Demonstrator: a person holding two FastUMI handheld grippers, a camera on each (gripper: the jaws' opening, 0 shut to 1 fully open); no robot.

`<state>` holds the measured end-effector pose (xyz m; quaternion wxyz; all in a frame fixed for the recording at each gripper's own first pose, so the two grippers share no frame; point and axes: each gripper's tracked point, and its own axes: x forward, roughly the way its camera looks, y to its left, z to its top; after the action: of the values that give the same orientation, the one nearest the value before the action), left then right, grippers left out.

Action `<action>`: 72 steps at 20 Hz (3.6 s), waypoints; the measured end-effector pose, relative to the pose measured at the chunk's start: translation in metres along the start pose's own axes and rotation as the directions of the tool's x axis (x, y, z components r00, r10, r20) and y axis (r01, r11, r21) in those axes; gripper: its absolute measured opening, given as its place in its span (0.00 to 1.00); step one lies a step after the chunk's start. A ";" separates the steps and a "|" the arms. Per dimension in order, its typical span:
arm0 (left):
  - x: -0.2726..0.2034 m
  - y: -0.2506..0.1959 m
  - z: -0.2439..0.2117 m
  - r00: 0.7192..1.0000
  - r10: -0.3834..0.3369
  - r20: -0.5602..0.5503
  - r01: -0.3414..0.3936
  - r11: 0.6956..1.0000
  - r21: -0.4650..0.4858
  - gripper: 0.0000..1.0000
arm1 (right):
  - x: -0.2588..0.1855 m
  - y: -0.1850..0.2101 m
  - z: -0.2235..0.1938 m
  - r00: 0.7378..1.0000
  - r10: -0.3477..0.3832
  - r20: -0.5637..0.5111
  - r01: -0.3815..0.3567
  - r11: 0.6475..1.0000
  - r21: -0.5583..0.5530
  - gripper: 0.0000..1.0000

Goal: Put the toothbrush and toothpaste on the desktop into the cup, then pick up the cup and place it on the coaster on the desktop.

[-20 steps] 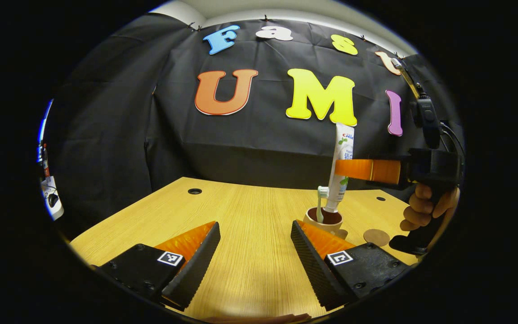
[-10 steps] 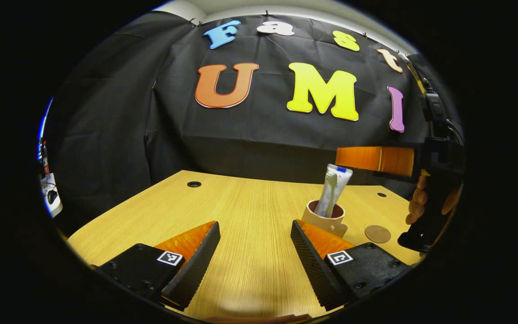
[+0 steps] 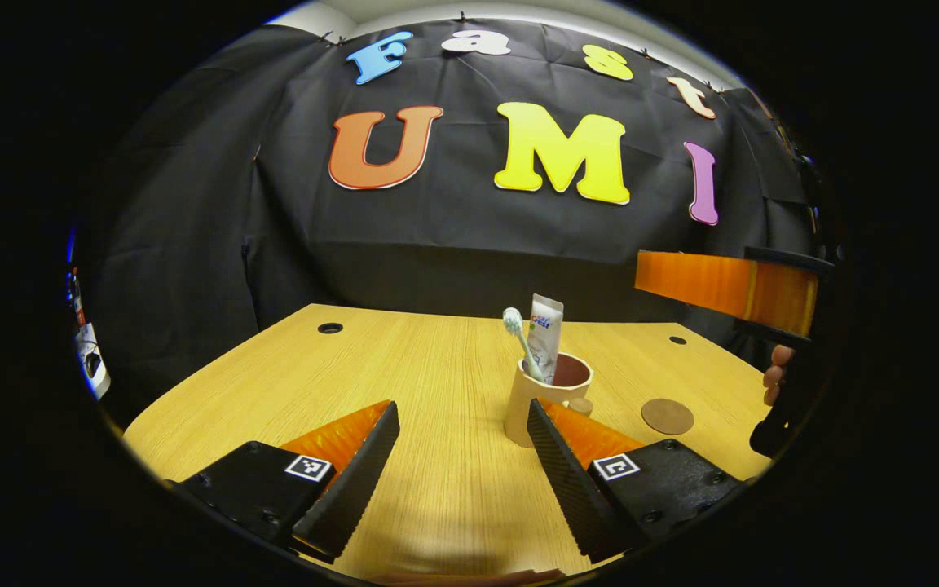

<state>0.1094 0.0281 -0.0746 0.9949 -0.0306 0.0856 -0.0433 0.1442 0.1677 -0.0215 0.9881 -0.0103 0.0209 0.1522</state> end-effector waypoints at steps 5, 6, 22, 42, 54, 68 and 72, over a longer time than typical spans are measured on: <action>0.004 -0.031 0.007 0.999 -0.046 -0.029 0.048 0.997 0.067 1.00 | -0.035 -0.037 -0.007 0.996 -0.081 0.023 0.081 0.997 -0.006 0.94; 0.005 -0.037 0.010 0.998 -0.052 -0.026 0.054 0.995 0.079 1.00 | -0.042 -0.041 -0.011 0.996 -0.089 0.022 0.090 0.996 -0.009 0.94; 0.030 -0.089 0.027 0.937 -0.028 -0.347 0.057 0.996 0.075 1.00 | -0.166 -0.121 -0.053 0.972 -0.234 0.020 0.233 0.971 0.044 0.93; 0.088 -0.078 -0.069 0.698 0.056 -0.714 -0.020 0.998 0.059 0.86 | -0.167 -0.140 -0.088 0.978 -0.198 -0.063 0.206 0.967 0.147 0.94; 0.084 -0.084 -0.093 0.665 -0.013 -0.747 -0.048 0.997 -0.059 0.30 | -0.163 -0.134 -0.094 0.979 -0.190 -0.071 0.198 0.972 0.127 0.99; 0.069 -0.121 -0.044 0.783 -0.029 -0.621 0.026 1.000 -0.014 0.26 | -0.163 -0.139 -0.093 0.977 -0.203 -0.064 0.210 0.970 0.122 0.96; 0.062 -0.169 -0.037 0.780 -0.075 -0.622 0.113 0.993 0.021 0.26 | -0.163 -0.152 -0.088 0.971 -0.236 -0.042 0.239 0.965 0.112 0.94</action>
<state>0.1505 -0.1473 -0.1103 0.9087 0.0095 0.4044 -0.1030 0.0313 -0.0283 -0.1000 0.9977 0.0429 0.0425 0.0312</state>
